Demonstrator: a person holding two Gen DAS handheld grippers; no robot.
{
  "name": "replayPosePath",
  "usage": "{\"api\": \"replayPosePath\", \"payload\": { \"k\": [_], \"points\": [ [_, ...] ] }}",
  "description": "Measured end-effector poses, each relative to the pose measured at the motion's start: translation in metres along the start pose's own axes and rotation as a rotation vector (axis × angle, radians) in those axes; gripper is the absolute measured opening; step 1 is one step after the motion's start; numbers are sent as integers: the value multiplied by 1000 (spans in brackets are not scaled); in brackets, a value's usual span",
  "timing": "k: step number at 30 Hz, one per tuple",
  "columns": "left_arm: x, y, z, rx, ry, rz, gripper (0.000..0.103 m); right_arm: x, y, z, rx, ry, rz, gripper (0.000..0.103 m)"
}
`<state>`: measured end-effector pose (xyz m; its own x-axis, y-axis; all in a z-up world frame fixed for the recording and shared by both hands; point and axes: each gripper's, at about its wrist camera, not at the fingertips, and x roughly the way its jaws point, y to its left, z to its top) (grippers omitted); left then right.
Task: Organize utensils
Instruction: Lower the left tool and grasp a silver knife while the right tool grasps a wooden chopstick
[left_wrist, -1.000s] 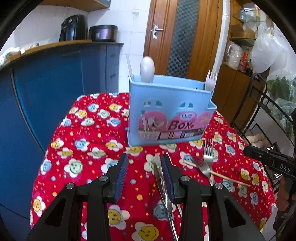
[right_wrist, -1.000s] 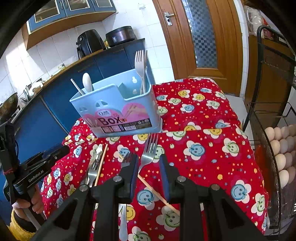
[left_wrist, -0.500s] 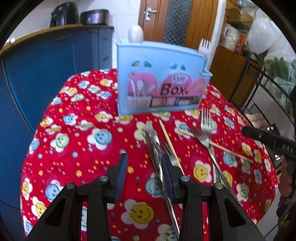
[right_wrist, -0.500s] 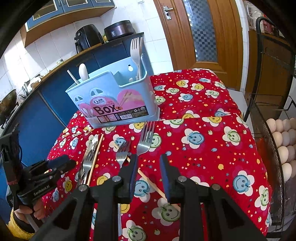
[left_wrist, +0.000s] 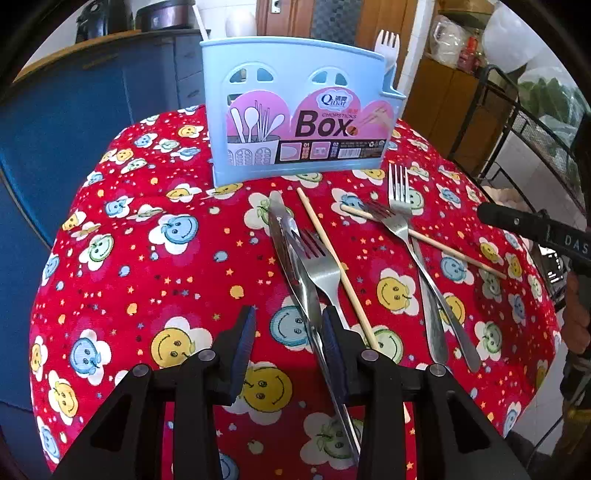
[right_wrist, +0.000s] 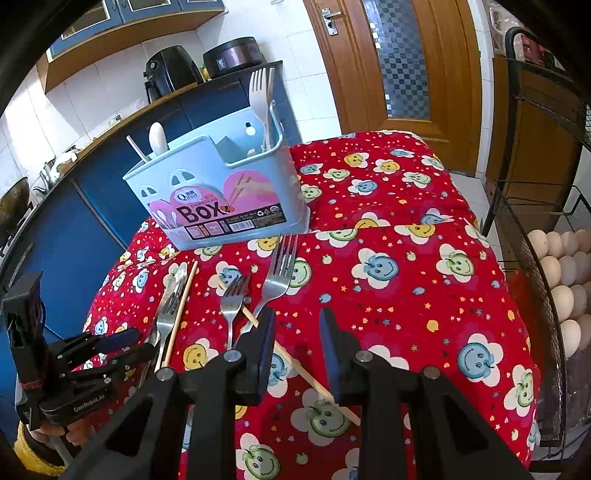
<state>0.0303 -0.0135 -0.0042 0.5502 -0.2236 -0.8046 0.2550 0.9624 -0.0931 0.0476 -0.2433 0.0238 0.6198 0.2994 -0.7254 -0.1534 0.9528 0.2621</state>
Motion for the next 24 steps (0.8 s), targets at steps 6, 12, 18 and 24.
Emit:
{"api": "replayPosePath", "payload": {
  "k": [6, 12, 18, 24],
  "points": [
    [7, -3, 1, 19, 16, 12, 38, 1, 2, -1, -6, 6, 1, 27],
    [21, -1, 16, 29, 20, 20, 38, 4, 4, -2, -22, 22, -7, 27],
    [31, 4, 30, 25, 17, 26, 38, 14, 6, -4, -44, 61, -12, 27],
    [39, 10, 40, 2, 9, 10, 37, 28, 15, -8, -93, 114, -12, 28]
  ]
}}
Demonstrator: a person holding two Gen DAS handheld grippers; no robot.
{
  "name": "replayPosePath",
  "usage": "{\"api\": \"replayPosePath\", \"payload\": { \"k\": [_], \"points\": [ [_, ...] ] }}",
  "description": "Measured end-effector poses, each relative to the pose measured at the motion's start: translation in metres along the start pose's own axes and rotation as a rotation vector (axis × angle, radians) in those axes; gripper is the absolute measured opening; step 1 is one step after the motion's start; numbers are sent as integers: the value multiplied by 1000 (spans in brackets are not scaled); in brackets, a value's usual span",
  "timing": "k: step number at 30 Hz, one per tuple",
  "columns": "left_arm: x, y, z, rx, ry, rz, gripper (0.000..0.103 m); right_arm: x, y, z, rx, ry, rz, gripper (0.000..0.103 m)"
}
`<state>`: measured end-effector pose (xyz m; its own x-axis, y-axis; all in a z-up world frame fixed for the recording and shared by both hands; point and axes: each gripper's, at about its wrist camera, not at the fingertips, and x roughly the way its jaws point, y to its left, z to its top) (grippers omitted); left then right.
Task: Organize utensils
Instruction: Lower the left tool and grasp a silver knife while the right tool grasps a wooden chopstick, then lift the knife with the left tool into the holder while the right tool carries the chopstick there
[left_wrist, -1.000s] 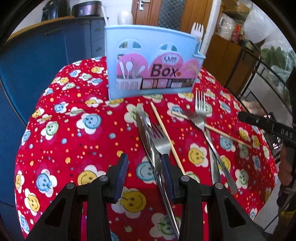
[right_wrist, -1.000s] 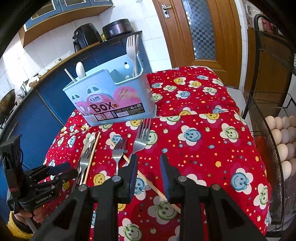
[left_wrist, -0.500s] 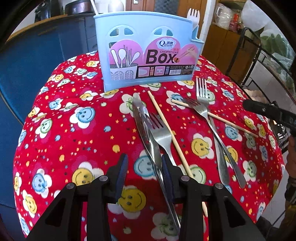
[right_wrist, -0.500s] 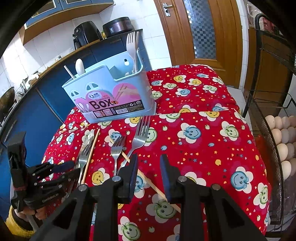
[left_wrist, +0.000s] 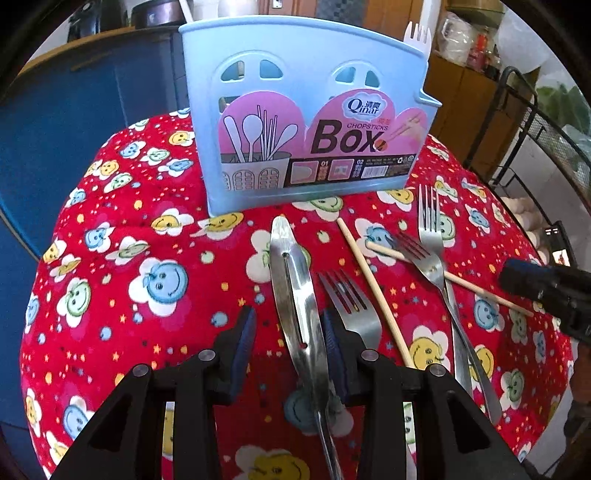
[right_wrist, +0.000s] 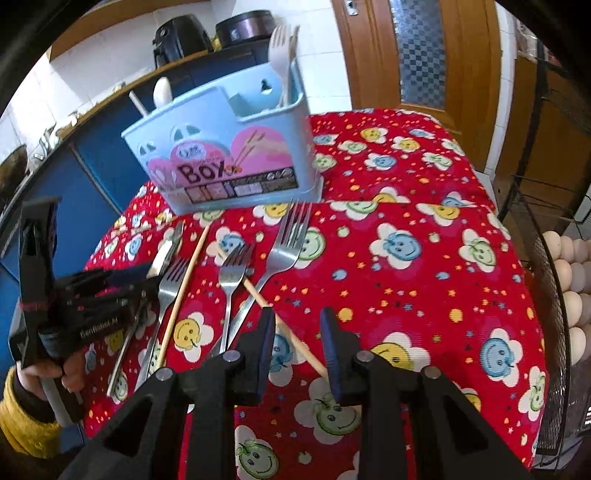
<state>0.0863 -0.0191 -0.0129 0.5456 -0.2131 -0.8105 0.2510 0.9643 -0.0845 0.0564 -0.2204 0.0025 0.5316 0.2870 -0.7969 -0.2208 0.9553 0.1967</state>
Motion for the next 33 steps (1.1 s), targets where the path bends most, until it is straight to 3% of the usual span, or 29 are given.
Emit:
{"api": "replayPosePath", "payload": {
  "k": [3, 6, 15, 22, 33],
  "points": [
    [1, 1, 3, -5, -5, -2, 23, 9, 7, 1, -47, 40, -4, 30],
    [1, 6, 4, -31, -6, -17, 19, 16, 12, 3, -84, 76, -8, 31],
    [-7, 26, -1, -135, -25, -70, 18, 37, 29, 21, -217, 169, -46, 30],
    [-20, 31, -3, -166, -63, -90, 18, 40, 35, 25, -278, 199, -54, 8],
    [-43, 28, -5, -169, -117, -133, 18, 14, 20, 12, -231, 208, -59, 6]
  ]
}}
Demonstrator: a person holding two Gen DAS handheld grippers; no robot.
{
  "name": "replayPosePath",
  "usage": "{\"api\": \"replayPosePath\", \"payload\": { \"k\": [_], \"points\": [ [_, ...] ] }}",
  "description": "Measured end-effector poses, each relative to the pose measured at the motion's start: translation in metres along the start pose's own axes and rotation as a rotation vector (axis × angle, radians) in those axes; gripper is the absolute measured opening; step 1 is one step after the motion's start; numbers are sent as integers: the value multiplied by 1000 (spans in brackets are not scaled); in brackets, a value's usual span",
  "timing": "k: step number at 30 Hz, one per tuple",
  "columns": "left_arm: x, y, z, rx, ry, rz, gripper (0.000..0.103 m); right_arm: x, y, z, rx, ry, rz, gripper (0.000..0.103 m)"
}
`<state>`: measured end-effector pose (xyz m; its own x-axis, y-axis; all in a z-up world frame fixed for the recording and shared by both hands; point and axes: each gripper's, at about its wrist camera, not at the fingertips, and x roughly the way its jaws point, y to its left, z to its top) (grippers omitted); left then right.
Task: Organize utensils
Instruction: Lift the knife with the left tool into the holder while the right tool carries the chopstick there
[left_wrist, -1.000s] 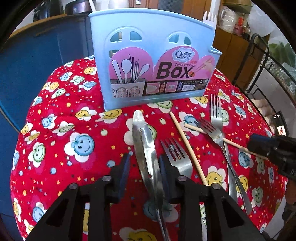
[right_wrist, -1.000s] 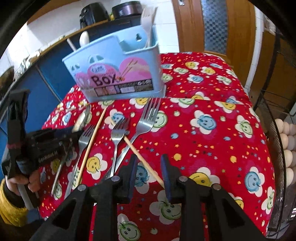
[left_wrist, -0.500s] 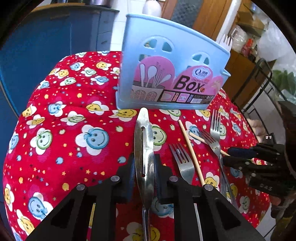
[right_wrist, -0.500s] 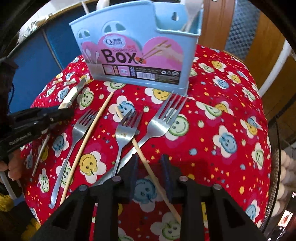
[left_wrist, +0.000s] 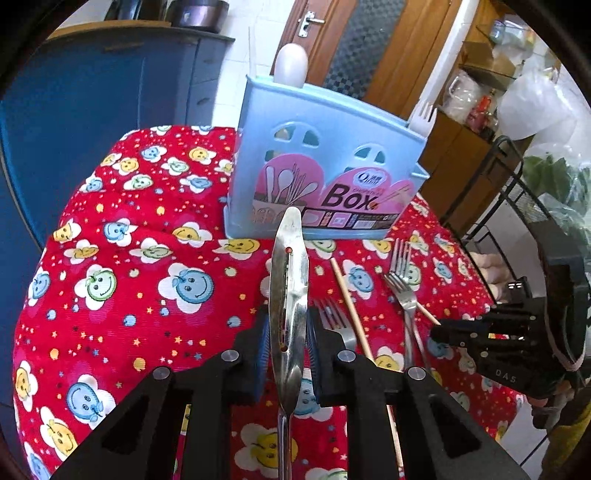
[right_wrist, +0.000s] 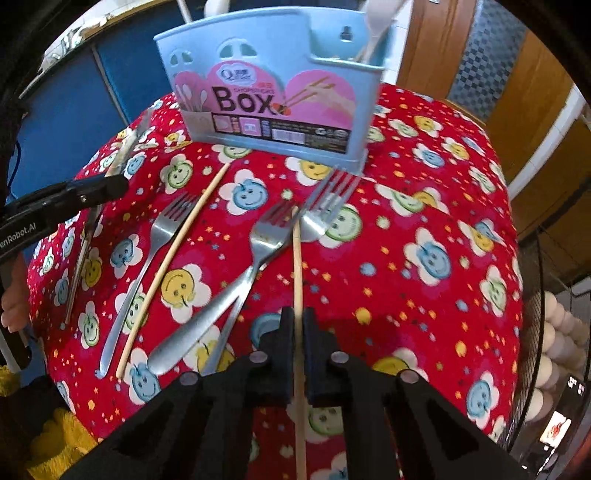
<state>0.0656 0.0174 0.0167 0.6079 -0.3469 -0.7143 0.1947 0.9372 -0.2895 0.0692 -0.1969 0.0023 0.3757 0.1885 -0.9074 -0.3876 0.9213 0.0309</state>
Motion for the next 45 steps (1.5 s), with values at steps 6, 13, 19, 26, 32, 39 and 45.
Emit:
{"api": "replayPosePath", "payload": {
  "k": [6, 13, 19, 26, 32, 39, 45],
  "points": [
    [-11, -4, 0, -5, -24, -19, 18, -11, -20, -17, 150, -23, 142, 6],
    [-26, -8, 3, -4, -61, -32, 18, -36, -31, -32, 276, -147, 275, 6],
    [-39, -11, 7, -7, -95, -49, 17, -65, -28, -35, 354, -330, 311, 6],
    [-52, -16, 14, -6, -136, -65, 6, -83, -27, -30, 391, -473, 312, 6],
    [-53, -20, 13, 4, -151, -66, 6, -92, -19, -24, 364, -535, 301, 6],
    [-61, -22, 20, 7, -187, -67, 6, -102, -17, -14, 351, -614, 288, 6],
    [-71, -25, 39, 26, -241, -57, 6, -107, -16, -2, 335, -687, 252, 6]
  ]
}}
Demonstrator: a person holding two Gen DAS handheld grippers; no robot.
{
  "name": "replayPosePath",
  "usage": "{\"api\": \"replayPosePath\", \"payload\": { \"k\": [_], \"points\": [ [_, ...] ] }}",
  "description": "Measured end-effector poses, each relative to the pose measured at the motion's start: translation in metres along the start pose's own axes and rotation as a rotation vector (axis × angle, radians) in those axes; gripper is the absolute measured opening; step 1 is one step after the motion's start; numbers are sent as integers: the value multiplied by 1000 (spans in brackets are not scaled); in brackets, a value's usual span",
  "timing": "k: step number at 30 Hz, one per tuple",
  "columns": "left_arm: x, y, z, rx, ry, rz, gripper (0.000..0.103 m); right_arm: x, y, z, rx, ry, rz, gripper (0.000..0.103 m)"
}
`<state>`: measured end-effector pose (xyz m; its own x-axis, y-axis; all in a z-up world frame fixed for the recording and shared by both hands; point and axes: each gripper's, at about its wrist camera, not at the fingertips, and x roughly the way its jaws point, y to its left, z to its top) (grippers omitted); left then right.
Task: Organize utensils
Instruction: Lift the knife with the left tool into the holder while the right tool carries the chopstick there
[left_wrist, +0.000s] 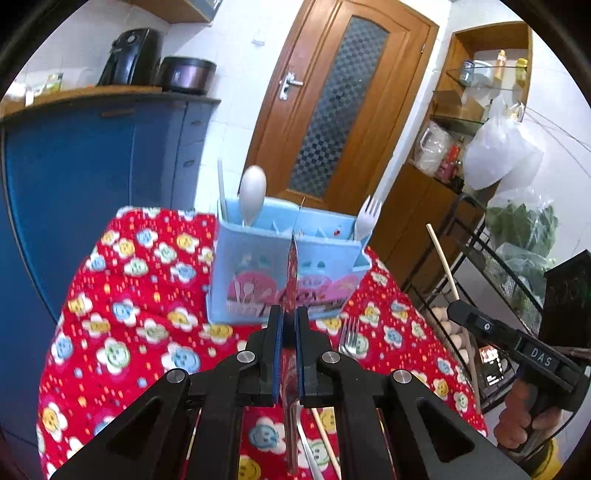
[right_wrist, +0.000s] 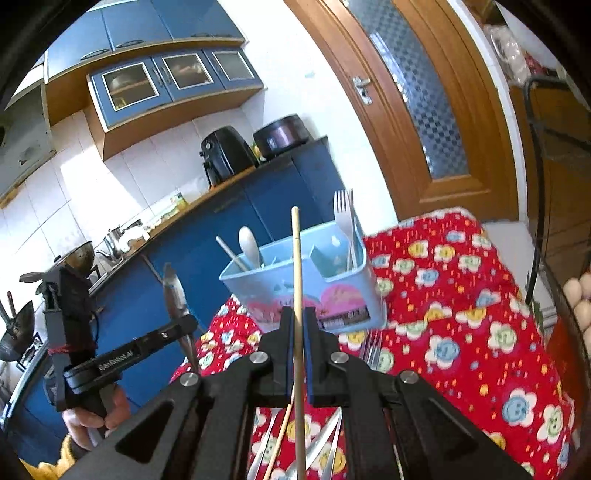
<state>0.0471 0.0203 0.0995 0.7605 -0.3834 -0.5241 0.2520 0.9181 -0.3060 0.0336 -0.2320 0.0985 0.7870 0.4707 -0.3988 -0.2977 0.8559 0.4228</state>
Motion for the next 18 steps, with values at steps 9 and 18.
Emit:
{"api": "replayPosePath", "payload": {
  "k": [9, 18],
  "points": [
    [-9, -13, 54, 74, -117, 36, 6, 15, 5, 25, -32, -84, 9, 6],
    [-10, -24, 120, 127, -244, 76, 6, 44, 1, 56, -56, -138, -3, 6]
  ]
}}
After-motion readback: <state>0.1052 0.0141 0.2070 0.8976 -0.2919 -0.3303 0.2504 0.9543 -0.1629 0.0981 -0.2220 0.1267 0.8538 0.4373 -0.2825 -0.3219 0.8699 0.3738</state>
